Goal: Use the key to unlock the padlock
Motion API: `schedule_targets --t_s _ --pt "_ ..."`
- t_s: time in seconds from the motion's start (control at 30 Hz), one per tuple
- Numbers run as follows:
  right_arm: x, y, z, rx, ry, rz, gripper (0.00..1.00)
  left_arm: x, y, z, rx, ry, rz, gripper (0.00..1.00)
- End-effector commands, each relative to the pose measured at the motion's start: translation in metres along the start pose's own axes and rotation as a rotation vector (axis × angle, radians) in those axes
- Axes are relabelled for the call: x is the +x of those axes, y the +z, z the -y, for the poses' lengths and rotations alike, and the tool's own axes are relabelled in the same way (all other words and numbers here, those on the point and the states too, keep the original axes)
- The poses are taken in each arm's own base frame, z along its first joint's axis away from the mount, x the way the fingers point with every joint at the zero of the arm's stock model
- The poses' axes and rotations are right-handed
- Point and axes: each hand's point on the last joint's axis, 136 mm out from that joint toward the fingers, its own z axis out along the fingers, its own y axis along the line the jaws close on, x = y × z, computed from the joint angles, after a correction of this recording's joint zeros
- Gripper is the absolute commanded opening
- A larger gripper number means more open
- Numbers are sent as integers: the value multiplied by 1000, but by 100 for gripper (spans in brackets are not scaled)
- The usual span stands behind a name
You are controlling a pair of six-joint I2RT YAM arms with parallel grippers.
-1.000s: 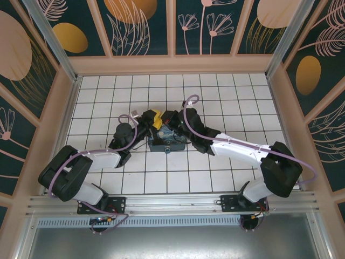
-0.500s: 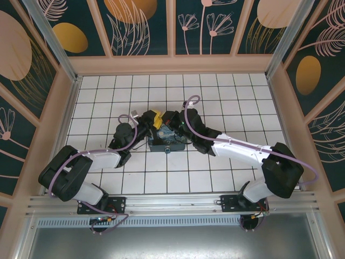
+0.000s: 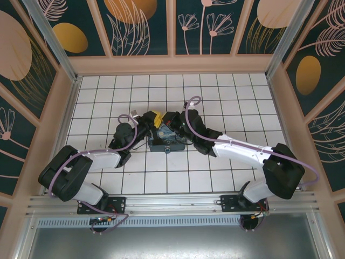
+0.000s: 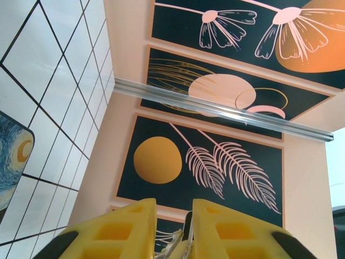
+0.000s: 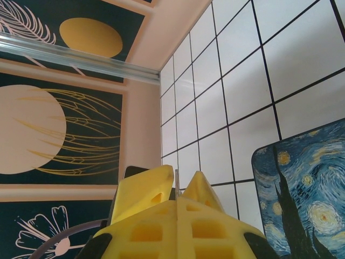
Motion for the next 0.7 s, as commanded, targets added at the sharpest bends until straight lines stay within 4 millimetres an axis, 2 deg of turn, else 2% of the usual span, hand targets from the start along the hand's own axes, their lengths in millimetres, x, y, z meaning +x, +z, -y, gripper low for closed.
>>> schedule_targets --t_s 0.0,0.13,0.23,0.4,0.53,0.67 --pt "-6 -7 -11 -43 16 29 0 4 1 7 33 16 -9 23" --pt "-6 -7 -13 -46 16 30 0 3 1 7 32 16 -8 21" --pt "-6 -7 -15 -52 14 29 0 3 0 7 30 17 -8 24" --pt "-6 -6 -23 -68 3 22 0 3 1 6 26 16 -9 45" --pt "-4 -3 -31 -84 -4 10 0 4 2 6 26 12 -12 67" --pt "4 3 -45 -114 -17 -15 0 5 3 10 35 11 -18 79"
